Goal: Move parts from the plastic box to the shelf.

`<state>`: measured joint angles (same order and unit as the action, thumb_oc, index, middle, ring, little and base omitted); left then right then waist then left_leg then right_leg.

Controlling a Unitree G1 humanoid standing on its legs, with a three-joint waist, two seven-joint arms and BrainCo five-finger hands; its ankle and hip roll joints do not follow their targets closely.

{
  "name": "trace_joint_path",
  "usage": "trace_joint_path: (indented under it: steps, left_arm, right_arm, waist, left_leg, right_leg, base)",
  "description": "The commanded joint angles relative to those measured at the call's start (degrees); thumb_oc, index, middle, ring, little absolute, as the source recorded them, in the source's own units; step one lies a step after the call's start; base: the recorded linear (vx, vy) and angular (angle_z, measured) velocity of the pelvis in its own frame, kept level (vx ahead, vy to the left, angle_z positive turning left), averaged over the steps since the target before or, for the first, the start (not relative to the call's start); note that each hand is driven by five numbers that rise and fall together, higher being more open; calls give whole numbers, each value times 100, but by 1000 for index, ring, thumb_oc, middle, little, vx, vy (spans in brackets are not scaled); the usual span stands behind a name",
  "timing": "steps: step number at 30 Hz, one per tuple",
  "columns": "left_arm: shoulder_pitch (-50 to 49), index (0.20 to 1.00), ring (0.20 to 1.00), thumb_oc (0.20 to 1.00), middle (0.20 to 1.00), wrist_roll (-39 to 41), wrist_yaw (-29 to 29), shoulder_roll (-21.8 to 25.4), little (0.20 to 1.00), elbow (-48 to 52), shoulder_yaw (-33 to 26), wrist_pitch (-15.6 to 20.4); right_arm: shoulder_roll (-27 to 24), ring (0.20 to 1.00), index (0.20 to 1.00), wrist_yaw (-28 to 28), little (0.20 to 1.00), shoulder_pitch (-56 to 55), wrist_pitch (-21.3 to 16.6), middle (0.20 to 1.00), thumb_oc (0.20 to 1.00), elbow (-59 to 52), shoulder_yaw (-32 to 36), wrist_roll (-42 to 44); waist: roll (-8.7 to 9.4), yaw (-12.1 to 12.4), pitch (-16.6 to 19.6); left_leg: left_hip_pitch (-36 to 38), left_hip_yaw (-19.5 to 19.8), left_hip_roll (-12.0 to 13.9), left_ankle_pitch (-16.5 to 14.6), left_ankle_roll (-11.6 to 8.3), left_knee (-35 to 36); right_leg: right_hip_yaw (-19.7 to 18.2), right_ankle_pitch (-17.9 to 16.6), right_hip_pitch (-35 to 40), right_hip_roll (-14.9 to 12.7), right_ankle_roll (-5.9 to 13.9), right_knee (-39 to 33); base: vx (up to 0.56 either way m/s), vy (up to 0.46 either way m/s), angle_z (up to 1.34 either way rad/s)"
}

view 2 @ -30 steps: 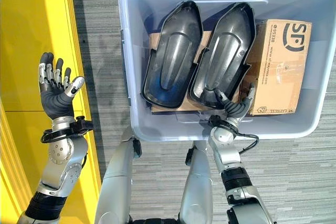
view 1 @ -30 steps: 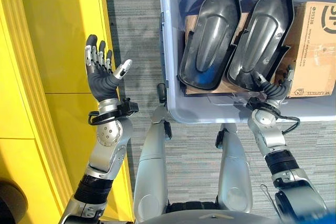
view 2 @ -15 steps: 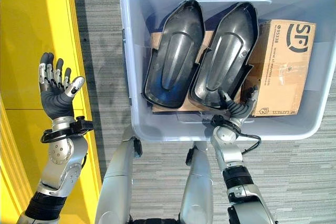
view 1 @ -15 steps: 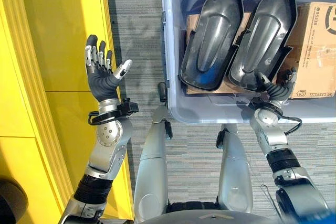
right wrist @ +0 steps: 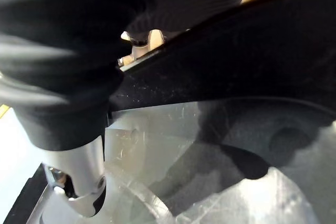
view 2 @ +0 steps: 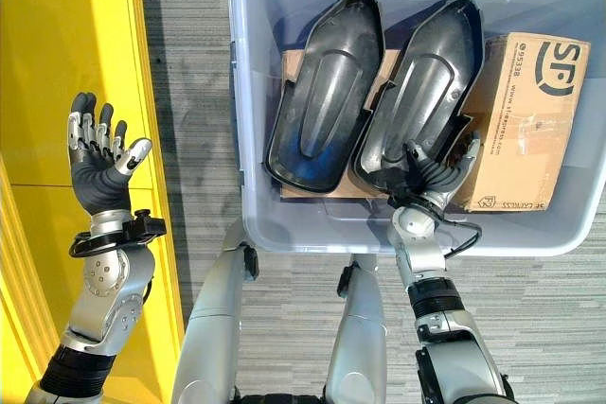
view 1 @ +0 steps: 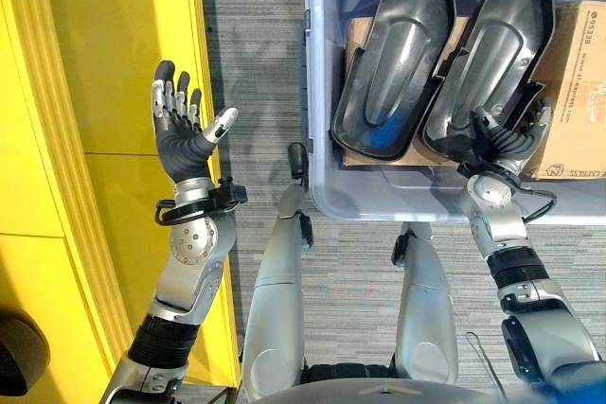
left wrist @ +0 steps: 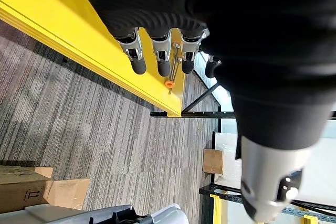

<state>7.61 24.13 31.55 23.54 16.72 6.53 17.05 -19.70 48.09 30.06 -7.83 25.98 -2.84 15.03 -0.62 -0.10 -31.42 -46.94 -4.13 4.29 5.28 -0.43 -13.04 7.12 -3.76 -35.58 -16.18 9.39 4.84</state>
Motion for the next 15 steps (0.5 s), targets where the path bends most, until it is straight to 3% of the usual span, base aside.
trace_joint_path:
  steps: [1, 6, 7, 8, 15]
  left_arm:
    - [-61, 1000, 1000, 1000, 1000, 7, -26, 121, 1000, 477, -266, 340]
    - [-96, 1000, 1000, 1000, 1000, 54, -81, 137, 1000, 508, -273, 352]
    - [-96, 1000, 1000, 1000, 1000, 55, -82, 137, 1000, 508, -275, 352]
    - [-102, 1000, 1000, 1000, 1000, 98, -117, 131, 1000, 497, -263, 345]
    - [-52, 1000, 1000, 1000, 1000, 178, -188, 133, 1000, 467, -282, 293]
  right_arm:
    - [-478, 1000, 1000, 203, 1000, 197, -98, 1000, 1000, 137, 205, 5]
    - [-531, 1000, 1000, 52, 1000, 373, -140, 1000, 1000, 418, 160, 253]
    - [-535, 404, 404, 43, 404, 379, -148, 404, 404, 429, 159, 264]
    - [-499, 200, 200, -109, 200, 395, -173, 200, 200, 547, 113, 457]
    - [-444, 200, 200, -549, 200, 255, -224, 200, 200, 752, 15, 898]
  waist:
    - [-217, 35, 163]
    - [-241, 78, 163]
    - [-240, 78, 163]
    - [-237, 84, 163]
    - [-190, 54, 163]
  left_leg:
    - [321, 151, 498, -383, -545, 164]
    - [236, 168, 477, -370, -537, 165]
    - [234, 168, 477, -370, -537, 165]
    - [209, 182, 482, -369, -532, 155]
    - [228, 178, 478, -374, -537, 148]
  right_leg:
    - [-382, 650, -256, -204, 22, 883]
    - [-393, 670, -360, -188, 11, 930]
    - [-393, 671, -363, -188, 10, 932]
    - [-391, 672, -388, -186, 5, 960]
    - [-407, 672, -405, -170, -10, 993]
  base:
    - [0, 0, 0]
    - [0, 0, 0]
    - [0, 0, 0]
    - [0, 0, 0]
    - [0, 2, 1]
